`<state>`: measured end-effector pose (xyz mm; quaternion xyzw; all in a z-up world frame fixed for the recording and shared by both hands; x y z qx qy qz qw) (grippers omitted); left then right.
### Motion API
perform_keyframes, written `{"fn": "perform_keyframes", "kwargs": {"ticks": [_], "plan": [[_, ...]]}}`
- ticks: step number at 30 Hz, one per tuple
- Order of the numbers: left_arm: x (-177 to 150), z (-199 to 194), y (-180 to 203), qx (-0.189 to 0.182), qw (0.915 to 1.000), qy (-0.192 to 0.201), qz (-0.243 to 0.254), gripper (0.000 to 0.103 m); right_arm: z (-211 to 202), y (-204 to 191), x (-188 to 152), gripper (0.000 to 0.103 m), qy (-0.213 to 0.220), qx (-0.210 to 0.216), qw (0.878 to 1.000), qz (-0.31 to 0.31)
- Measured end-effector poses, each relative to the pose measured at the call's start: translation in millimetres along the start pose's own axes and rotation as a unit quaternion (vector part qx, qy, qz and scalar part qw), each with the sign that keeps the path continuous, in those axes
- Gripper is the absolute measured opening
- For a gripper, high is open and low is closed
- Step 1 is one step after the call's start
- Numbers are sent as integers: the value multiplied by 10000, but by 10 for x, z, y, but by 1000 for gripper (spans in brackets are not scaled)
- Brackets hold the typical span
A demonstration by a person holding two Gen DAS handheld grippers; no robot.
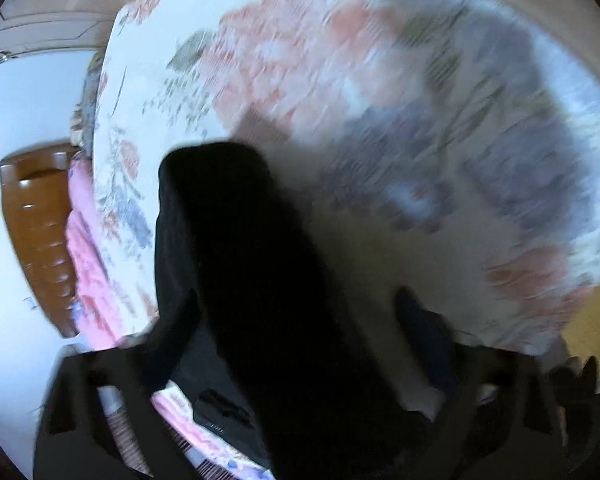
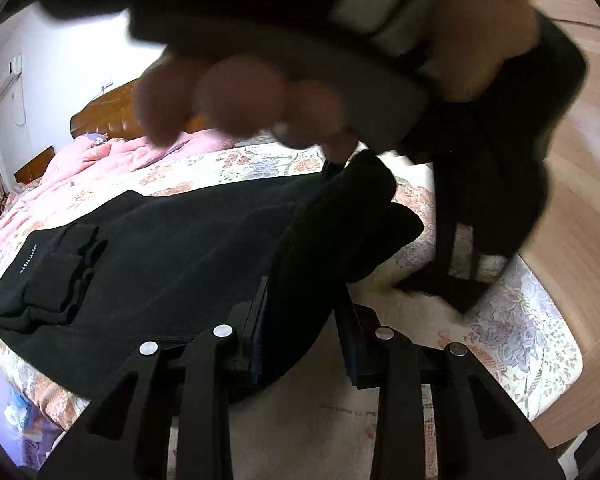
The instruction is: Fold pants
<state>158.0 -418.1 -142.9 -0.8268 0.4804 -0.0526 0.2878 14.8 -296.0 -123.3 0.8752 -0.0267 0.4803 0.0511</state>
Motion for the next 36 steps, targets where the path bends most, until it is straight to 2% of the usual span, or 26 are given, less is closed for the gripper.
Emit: {"fn": "perform_keyframes", "kwargs": {"ticks": [2, 4, 5, 6, 7, 11, 14, 16, 18, 20, 22, 24, 25, 26, 27, 29, 31, 32, 35, 36], "plan": [[-32, 33, -58, -97, 9999, 75, -32, 41, 7, 5, -4, 33, -17, 24, 10000, 35], [-80, 14, -103, -295, 9991, 289, 5, 31, 9, 13, -7, 40, 8, 156, 9997, 189], [-102, -2, -135, -340, 9987, 389, -15, 28, 4, 11, -14, 48, 1, 271, 9993, 254], [-127, -29, -180, -416, 9978, 504, -64, 27, 1, -2, -30, 81, -17, 410, 9987, 312], [-149, -51, -223, -514, 9968, 598, -143, 26, -18, -12, -59, 99, 14, 535, 9978, 379], [-271, -210, -468, -848, 9905, 982, -446, 25, -88, -114, -229, 99, -23, 971, 9934, 612], [-431, -382, -739, -1155, 9824, 1266, -746, 25, -86, -369, -283, 99, -109, 1330, 9889, 648], [-553, -517, -950, -1399, 9744, 1447, -1001, 25, -25, -724, -156, 99, 0, 1452, 9888, 358], [-718, -643, -1177, -1662, 9635, 1650, -1297, 25, -83, -818, -63, 99, 108, 1387, 9900, 238], [-856, -756, -1324, -1874, 9523, 1836, -1559, 24, 19, -1014, 46, 99, -49, 1232, 9921, 217], [-1099, -867, -1589, -2146, 9340, 2137, -1894, 24, 125, -1219, 41, 99, -358, 999, 9943, -124], [-1357, -976, -1781, -2389, 9151, 2408, -2182, 23, 225, -1413, -30, 99, -644, 507, 9937, -771], [-1540, -995, -1933, -2527, 9027, 2560, -2363, 23, 209, -1492, -64, 98, -615, 274, 9914, -1124], [-1768, -996, -2126, -2686, 8865, 2734, -2593, 23, 159, -1514, -61, 98, -495, 156, 9902, -1293], [-1937, -955, -2265, -2782, 8753, 2851, -2742, 23, 115, -1522, -49, 98, -411, 42, 9889, -1431], [-2443, -812, -2624, -3073, 8407, 3115, -3190, 23, 26, -1558, -6, 98, -241, -174, 9849, -1703], [-3044, -532, -2956, -3315, 8008, 3333, -3712, 22, -57, -1677, 33, 98, 30, -494, 9756, -2141], [-3262, -393, -3059, -3408, 7864, 3367, -3899, 22, -95, -1746, 48, 98, 142, -645, 9695, -2359], [-4115, 338, -3285, -3818, 7183, 3457, -4678, 22, -182, -1945, 97, 98, 410, -857, 9568, -2747], [-4268, 522, -3287, -3928, 7025, 3447, -4831, 22, -183, -2017, 100, 98, 456, -921, 9517, -2893]]}}
Point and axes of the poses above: each gripper's, at about its wrist camera, not at the fingertips, and z roughly the way its jaws point, y to its right, x to its top, the point moved 7 cm from there along z, roughly the way its jaws point, and after that the axes turned 11 degrees about -z, right-handed, at the moved point
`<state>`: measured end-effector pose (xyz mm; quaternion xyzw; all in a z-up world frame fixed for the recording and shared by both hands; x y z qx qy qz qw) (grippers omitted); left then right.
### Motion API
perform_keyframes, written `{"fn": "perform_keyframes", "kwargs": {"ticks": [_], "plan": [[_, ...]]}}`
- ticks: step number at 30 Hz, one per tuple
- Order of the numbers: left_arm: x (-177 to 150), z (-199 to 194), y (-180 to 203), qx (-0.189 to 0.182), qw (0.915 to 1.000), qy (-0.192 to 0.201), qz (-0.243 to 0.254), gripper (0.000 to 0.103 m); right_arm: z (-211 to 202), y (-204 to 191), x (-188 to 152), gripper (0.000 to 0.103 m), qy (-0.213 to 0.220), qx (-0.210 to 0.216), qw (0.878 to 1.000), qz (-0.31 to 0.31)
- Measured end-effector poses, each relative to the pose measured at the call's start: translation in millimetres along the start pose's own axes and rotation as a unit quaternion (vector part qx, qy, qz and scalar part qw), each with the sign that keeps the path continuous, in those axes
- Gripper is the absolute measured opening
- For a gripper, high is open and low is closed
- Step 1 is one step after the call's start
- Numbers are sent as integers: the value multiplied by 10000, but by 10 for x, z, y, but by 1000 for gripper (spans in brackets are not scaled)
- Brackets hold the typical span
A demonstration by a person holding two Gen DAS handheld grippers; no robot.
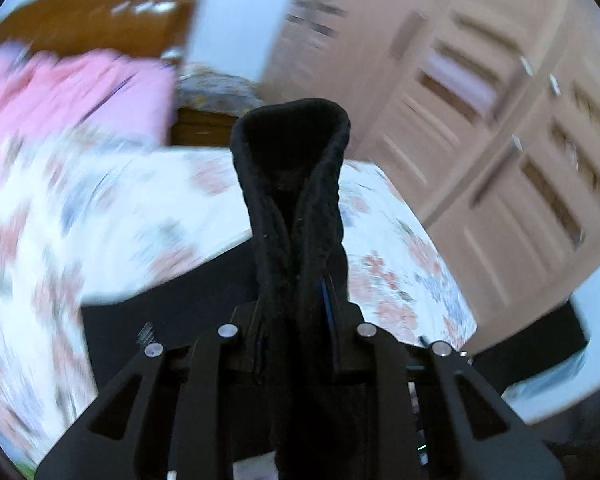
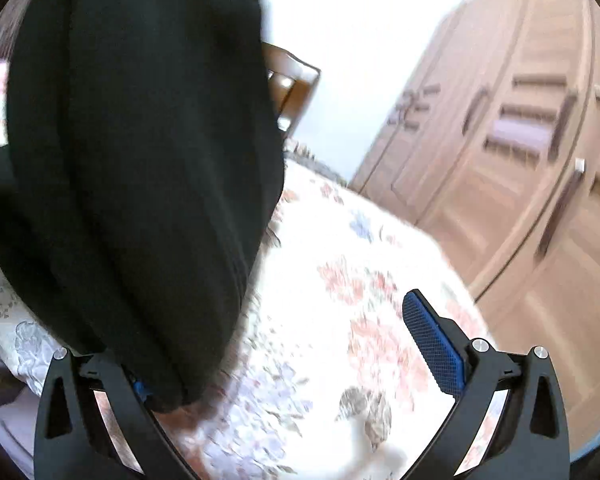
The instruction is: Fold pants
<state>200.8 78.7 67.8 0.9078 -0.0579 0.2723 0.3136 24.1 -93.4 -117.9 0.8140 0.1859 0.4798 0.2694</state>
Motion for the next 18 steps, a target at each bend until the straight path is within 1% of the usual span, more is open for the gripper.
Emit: {"fn": "perform_keyframes", "kwargs": {"ticks": [2, 3, 4, 6, 7, 8, 10, 12, 14, 16, 18], "plan": [[-212, -57, -565, -220, 9980, 134, -575, 22, -24, -130, 15, 98, -1, -81, 9994, -336], [-341, -34, -882, -293, 9955, 192, -883, 22, 25, -228, 39, 98, -57, -105, 9988, -466], [-454, 34, -1152, -359, 9919, 241, -1194, 22, 104, -304, 36, 98, -162, -140, 9978, -622], [-679, 192, -1604, -574, 9818, 272, -1792, 22, 98, -338, 11, 98, -142, -143, 9973, -709], [-765, 265, -1770, -703, 9768, 284, -2004, 22, 137, -352, 12, 98, -134, -150, 9970, -744], [-824, 323, -1864, -821, 9732, 322, -2124, 22, 134, -364, 16, 98, -133, -171, 9966, -792], [-876, 337, -1920, -1069, 9678, 486, -2225, 22, 145, -433, 37, 98, -131, -225, 9957, -885], [-830, 276, -1864, -1214, 9657, 588, -2220, 22, 123, -395, 61, 98, -172, -262, 9951, -935], [-747, 152, -1694, -1196, 9700, 717, -1994, 22, 58, -358, 111, 98, -170, -348, 9947, -957], [-731, 79, -1636, -1205, 9713, 794, -1893, 22, 59, -357, 147, 98, -146, -336, 9947, -965], [-747, 100, -1735, -1182, 9704, 778, -1956, 22, 68, -394, 156, 98, -131, -292, 9944, -1010]]}}
Point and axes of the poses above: each gripper's, at about its wrist camera, not at the fingertips, and z roughly the way its jaws point, y to its right, x to its top, the point moved 7 cm from there along z, roughly the way its jaws point, and after that the axes turned 11 degrees about -z, right-handed, at the moved point
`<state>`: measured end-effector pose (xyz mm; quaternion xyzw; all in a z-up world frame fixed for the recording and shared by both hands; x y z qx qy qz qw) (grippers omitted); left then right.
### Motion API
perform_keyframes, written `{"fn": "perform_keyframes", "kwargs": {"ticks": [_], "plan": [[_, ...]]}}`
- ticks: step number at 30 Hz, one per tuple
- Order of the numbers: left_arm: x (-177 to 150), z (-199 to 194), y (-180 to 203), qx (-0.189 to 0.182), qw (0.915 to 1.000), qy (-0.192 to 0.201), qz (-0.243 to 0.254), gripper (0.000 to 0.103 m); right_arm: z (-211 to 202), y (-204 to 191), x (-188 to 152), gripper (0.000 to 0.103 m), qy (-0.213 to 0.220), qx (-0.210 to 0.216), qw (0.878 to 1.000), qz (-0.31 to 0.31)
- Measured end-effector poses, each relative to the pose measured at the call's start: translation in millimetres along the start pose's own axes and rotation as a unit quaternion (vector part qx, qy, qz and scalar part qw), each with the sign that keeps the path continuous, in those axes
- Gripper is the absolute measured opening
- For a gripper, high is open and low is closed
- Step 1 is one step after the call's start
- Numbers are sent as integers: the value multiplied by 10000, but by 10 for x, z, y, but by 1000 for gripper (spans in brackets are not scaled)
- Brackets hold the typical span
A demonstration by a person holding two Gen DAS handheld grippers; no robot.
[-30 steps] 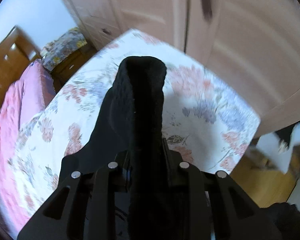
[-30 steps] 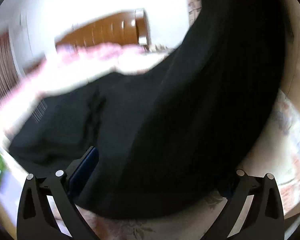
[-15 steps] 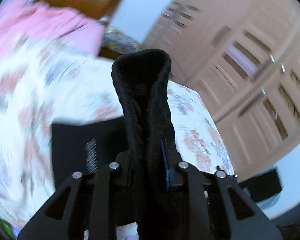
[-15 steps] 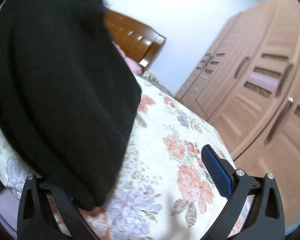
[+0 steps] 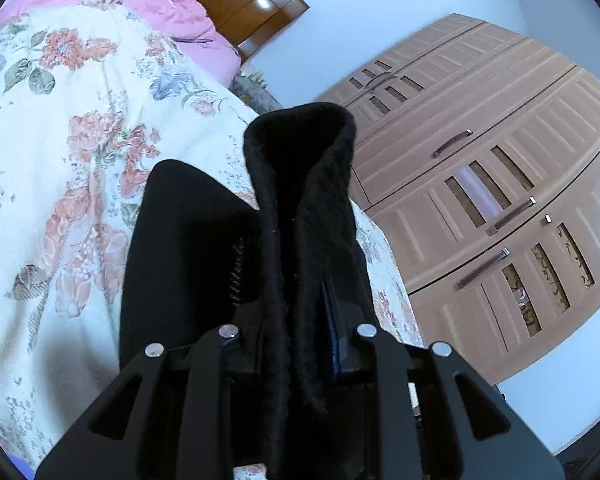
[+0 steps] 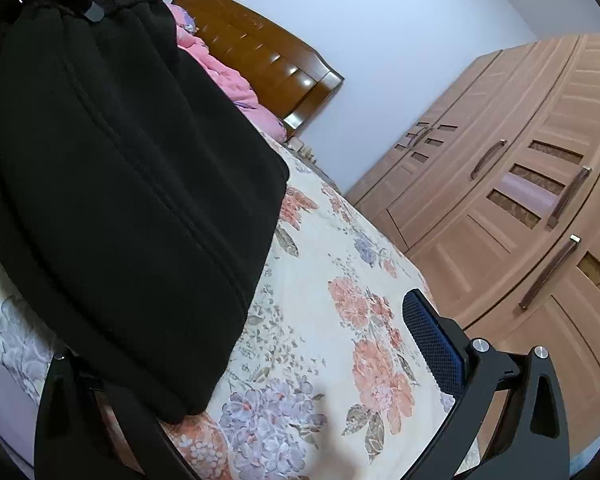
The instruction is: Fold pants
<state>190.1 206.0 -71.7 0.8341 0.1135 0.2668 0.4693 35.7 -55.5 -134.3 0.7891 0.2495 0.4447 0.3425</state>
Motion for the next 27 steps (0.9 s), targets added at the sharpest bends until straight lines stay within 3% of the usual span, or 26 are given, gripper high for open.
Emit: {"fn": "perform_keyframes", "kwargs": {"ticks": [2, 4, 6, 8, 10, 12, 13, 14, 15, 16, 17, 21, 22, 23, 25, 27], "plan": [[-32, 82, -246, 178, 9996, -49, -235, 22, 3, -74, 16, 98, 33, 37, 9998, -168], [-84, 94, -429, 133, 9992, -43, -387, 23, -13, -96, 30, 98, 125, -40, 9994, -331], [-73, 40, -469, -53, 9990, 86, -444, 24, -8, -93, 29, 98, 151, 7, 9993, -355], [-75, 27, -440, 79, 9992, 177, -343, 30, -13, -88, 32, 98, 199, 159, 9989, -386], [-78, -12, -430, 393, 9982, 334, -292, 38, -92, -99, 24, 98, 380, 371, 9971, -547], [-35, -176, -408, 844, 9931, 769, -275, 55, -243, -108, 10, 98, 684, 743, 9928, -646], [-12, -305, -365, 1170, 9865, 1130, -207, 65, -368, -92, -7, 98, 923, 1123, 9873, -637], [15, -453, -305, 1543, 9761, 1528, -86, 69, -470, -49, -24, 98, 1100, 1430, 9821, -533], [30, -613, -175, 1865, 9632, 1930, 159, 71, -559, 32, -42, 98, 1238, 1888, 9739, -228], [31, -686, -21, 1926, 9581, 2079, 408, 75, -589, 124, -44, 98, 1303, 2288, 9646, 125], [18, -687, 168, 1853, 9590, 2033, 689, 79, -602, 244, -41, 98, 1372, 2737, 9502, 579], [-211, -132, 778, 1550, 9676, 988, 1731, 86, -224, 753, 137, 98, 1369, 4081, 8740, 2257], [-316, 102, 893, 1518, 9649, 594, 2057, 88, -49, 835, 230, 98, 1336, 4471, 8456, 2592], [-402, 307, 935, 1595, 9598, 283, 2292, 88, 115, 880, 317, 98, 1274, 4744, 8247, 2803], [-485, 575, 911, 1769, 9517, -32, 2508, 88, 467, 876, 513, 98, 977, 5108, 7985, 3032], [-511, 739, 703, 2089, 9456, -310, 2477, 88, 703, 820, 693, 98, 714, 5285, 7875, 3087]]}}
Point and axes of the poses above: each gripper's, at about its wrist camera, not at the fingertips, and z roughly the way its jaws point, y to its right, x to its top, the point moved 7 cm from there along z, roughly the way its jaws point, and after that the axes turned 11 degrees about -z, right-handed, at the moved point
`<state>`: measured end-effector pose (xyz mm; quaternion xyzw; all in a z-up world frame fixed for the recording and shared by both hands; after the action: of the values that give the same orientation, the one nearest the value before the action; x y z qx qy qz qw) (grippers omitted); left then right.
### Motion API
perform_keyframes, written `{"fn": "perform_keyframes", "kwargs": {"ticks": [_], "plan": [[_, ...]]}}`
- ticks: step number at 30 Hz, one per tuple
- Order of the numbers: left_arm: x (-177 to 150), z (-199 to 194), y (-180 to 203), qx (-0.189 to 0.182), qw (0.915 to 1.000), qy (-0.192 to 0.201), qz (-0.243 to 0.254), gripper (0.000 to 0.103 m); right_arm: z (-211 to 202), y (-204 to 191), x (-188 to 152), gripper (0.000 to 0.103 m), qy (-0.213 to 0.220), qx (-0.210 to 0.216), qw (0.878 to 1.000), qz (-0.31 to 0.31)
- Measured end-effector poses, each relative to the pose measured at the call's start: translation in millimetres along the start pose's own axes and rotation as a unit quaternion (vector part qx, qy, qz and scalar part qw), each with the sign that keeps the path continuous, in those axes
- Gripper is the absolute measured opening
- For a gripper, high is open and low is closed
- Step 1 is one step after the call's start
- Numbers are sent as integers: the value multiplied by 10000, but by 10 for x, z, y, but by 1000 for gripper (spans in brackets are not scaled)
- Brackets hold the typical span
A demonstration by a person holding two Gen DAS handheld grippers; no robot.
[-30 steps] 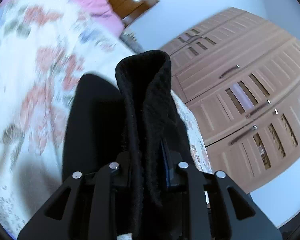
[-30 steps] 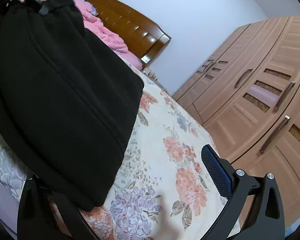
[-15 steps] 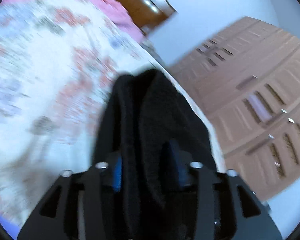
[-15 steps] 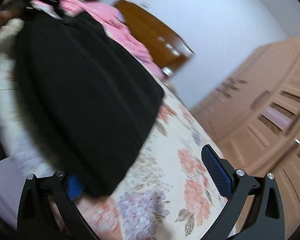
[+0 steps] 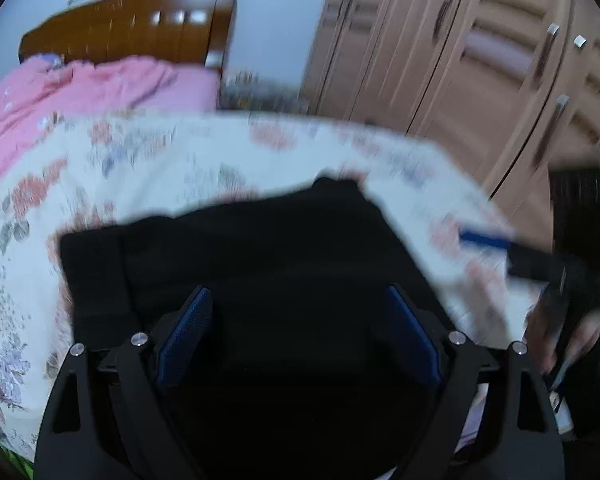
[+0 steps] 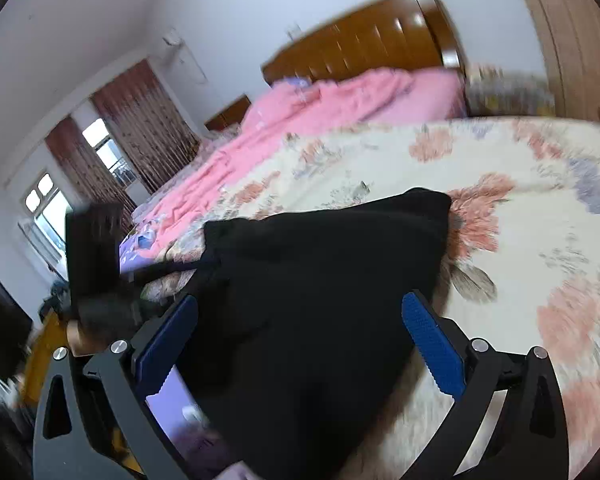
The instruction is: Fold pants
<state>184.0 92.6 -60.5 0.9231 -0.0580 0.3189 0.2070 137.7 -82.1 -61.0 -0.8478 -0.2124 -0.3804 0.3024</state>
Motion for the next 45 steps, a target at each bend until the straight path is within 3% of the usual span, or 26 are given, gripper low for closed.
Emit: {"fn": "perform_keyframes", "kwargs": {"ticks": [2, 4, 8, 14, 16, 17, 19, 21, 23, 26, 28, 32, 34, 36, 38, 40, 43, 45], "plan": [[-121, 116, -230, 252, 9994, -174, -151, 87, 273, 13, 154, 98, -193, 378, 9990, 118], [-220, 87, -486, 113, 9991, -94, -392, 74, 574, 39, 211, 98, -394, 525, 9974, 288], [-306, -27, -788, -413, 9947, 177, -926, 52, 1073, 259, 85, 98, -982, 7, 9945, 355], [-288, -60, -796, -564, 9929, 257, -1011, 51, 1010, 208, 254, 99, -926, -163, 9927, 758], [-283, -53, -784, -548, 9928, 313, -1017, 51, 1101, 35, 344, 99, -1023, 213, 9928, 591], [-272, -41, -771, -524, 9930, 328, -1004, 51, 1185, 2, 375, 99, -1142, 188, 9918, 539], [-279, -33, -756, -444, 9940, 345, -938, 51, 1374, 60, 438, 98, -1324, -255, 9907, 192], [-295, -42, -726, -384, 9952, 315, -843, 51, 1459, 269, 498, 97, -1344, -683, 9878, 379], [-294, -41, -717, -379, 9955, 296, -814, 51, 1406, 298, 550, 98, -1179, -558, 9892, 664], [-301, -45, -712, -387, 9958, 323, -763, 51, 1189, 162, 621, 98, -780, -585, 9936, 563], [-303, -47, -714, -388, 9955, 374, -782, 51, 1114, -4, 655, 98, -502, -207, 9978, 375], [-304, -50, -705, -417, 9956, 388, -738, 51, 1526, 268, 413, 98, -1296, -277, 9891, 638], [-296, -59, -696, -394, 9960, 345, -722, 51, 1426, 267, 465, 98, -1044, -309, 9915, 711], [-267, -134, -636, -204, 9971, 211, -700, 58, 1219, 168, 536, 98, -875, -560, 9930, 568], [-192, -284, -537, -145, 9976, 216, -638, 85, 952, 0, 586, 98, -610, -632, 9959, 199], [-33, -490, -467, 76, 9969, 617, -480, 98, 676, -180, 541, 98, -443, -781, 9957, -236], [216, -462, -449, 232, 9972, 591, -391, 99, 522, -302, 313, 98, -607, -1227, 9876, -775], [319, -234, -501, 458, 9980, 314, -312, 99, 506, -461, 93, 98, -747, -1163, 9851, -1022]]}}
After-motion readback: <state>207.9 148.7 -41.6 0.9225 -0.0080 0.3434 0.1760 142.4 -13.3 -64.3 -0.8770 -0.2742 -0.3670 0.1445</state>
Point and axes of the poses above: each gripper's, at about its wrist camera, not at the fingertips, and z roughly the way its jaws point, y to its right, x to its top, the point moved 7 cm from there along z, roughly the way its jaws point, and after that the axes turned 11 degrees about -z, right-handed, at the moved point
